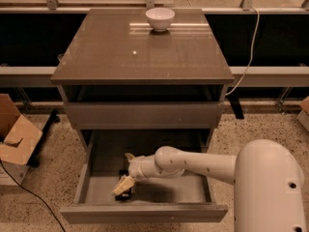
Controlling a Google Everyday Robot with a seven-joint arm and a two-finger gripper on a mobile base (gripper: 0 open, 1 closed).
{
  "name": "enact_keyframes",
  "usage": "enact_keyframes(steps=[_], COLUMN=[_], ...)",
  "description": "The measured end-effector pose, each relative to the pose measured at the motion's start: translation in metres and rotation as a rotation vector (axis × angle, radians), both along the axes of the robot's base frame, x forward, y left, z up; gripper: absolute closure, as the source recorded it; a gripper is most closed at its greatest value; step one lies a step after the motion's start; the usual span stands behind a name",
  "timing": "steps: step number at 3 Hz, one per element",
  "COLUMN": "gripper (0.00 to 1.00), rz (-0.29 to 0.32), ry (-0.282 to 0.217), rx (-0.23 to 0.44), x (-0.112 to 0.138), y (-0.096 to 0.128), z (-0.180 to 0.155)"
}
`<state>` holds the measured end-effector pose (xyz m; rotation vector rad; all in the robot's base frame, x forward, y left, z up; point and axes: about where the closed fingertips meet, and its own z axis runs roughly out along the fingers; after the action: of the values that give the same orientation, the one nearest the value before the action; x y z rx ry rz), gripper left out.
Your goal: Pick rxbar chocolate from middle drawer and place on counter
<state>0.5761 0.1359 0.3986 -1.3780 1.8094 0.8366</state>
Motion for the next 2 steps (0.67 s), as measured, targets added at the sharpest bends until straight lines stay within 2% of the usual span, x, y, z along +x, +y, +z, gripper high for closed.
enact_keyframes(steps=[1, 2], gripper=[0.00, 0.00], rz=[-0.015, -0.022], ry=[0.024, 0.036], rx=[-0.005, -0.005], x=[-0.010, -0.016], y=[-0.003, -0.009], z=[-0.029, -0.041])
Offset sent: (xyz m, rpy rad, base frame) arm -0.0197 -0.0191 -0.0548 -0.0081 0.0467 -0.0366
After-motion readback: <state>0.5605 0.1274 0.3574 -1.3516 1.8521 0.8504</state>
